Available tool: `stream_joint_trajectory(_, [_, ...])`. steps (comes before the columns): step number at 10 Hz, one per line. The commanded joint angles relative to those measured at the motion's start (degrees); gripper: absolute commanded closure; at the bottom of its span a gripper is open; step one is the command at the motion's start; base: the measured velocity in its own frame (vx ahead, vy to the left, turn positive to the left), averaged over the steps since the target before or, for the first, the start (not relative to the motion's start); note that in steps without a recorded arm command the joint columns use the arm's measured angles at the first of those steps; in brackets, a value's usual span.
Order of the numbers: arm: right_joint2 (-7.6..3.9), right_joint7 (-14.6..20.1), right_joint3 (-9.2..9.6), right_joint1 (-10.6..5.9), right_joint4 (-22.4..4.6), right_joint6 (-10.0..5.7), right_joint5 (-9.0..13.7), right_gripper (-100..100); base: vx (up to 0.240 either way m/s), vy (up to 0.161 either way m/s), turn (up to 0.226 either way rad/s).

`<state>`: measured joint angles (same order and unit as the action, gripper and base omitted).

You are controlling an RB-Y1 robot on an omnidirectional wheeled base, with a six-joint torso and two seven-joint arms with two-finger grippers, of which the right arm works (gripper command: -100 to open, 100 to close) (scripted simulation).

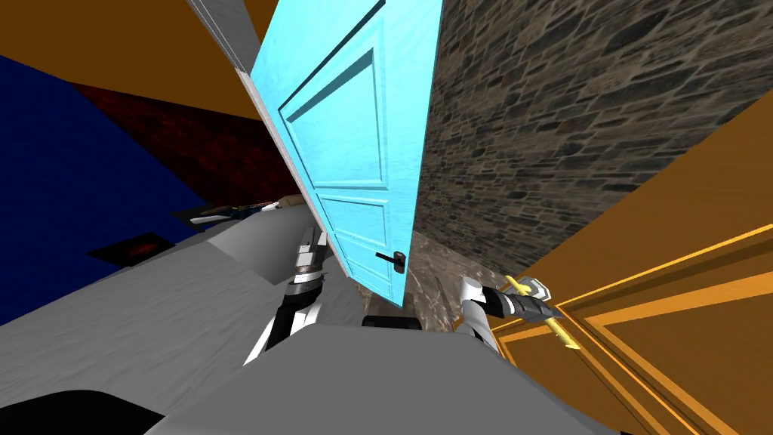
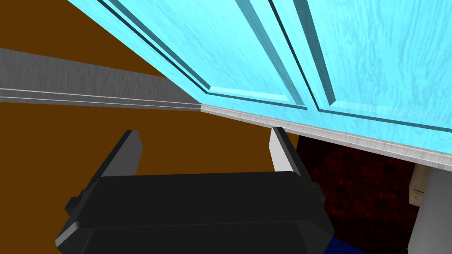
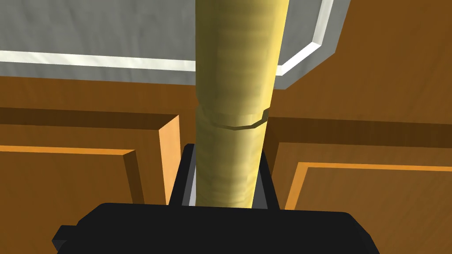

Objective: Push the door open

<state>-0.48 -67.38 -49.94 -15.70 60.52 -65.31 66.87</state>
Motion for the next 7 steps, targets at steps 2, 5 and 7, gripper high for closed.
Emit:
stream_joint_trajectory(2, [0.46, -1.3, -1.41, -0.78, 1.0, -2.83, 1.0, 100, 0.021, -0.164, 0.139])
stream_joint_trajectory(5, [2.19, -2.6, -3.54, -1.1, 1.2, -6.25, 2.6, 100, -0.009, -0.158, 0.16])
stream_joint_trajectory(7, [0.52, -2.6, -4.67, -0.23, 1.3, -7.53, 3.3, 100, -0.034, -0.081, 0.066])
